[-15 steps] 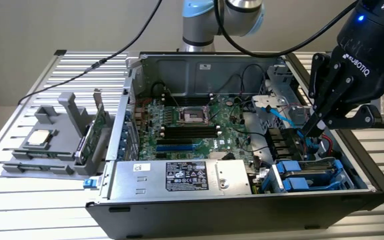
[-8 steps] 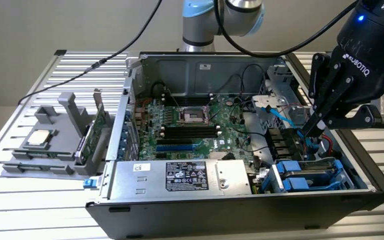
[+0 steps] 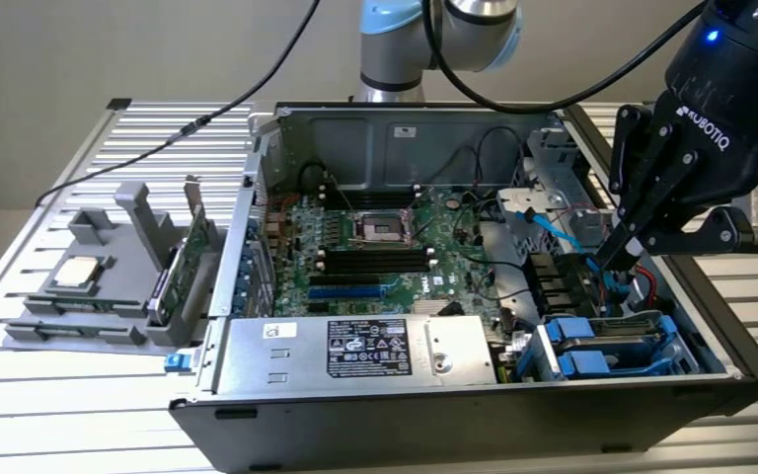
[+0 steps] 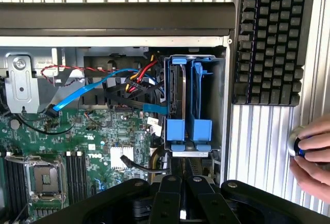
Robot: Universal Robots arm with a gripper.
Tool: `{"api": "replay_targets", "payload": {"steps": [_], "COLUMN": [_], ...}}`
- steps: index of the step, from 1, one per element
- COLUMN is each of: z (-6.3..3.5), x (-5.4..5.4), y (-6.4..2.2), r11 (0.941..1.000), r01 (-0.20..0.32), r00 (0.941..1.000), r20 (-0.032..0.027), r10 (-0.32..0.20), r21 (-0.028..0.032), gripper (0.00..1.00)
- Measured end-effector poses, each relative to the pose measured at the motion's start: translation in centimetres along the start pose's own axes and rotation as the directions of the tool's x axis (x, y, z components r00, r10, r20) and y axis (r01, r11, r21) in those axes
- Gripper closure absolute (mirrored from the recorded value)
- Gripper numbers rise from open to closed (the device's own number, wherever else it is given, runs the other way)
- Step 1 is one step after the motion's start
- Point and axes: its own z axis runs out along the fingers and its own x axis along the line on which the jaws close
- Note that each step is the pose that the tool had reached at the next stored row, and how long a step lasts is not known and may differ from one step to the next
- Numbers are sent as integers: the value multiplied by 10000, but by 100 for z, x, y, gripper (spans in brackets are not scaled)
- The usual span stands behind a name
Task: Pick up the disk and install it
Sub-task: 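Insert the disk into the insertion slot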
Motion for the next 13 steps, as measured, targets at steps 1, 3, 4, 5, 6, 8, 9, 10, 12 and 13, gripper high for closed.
{"api": "replay_targets", "payload": {"steps": [1,3,4,5,6,8,9,10,12,13], "z": [0,0,0,0,0,0,0,0,0,1], "x": [0,0,0,0,0,0,0,0,0,0], "y": [0,0,0,0,0,0,0,0,0,0], "r11": [10000,10000,10000,10000,10000,10000,10000,10000,10000,10000], "r01": [0,0,-1,0,0,-1,0,0,-1,0], "r00": [10000,10000,10000,10000,10000,10000,10000,10000,10000,10000], "r20": [0,-1,0,-1,0,0,0,0,-1,1], "r10": [0,0,1,0,0,1,0,0,1,0], "r21": [0,0,0,0,0,1,0,0,1,0], "gripper": [89,89,89,89,89,83,76,76,70,64]}}
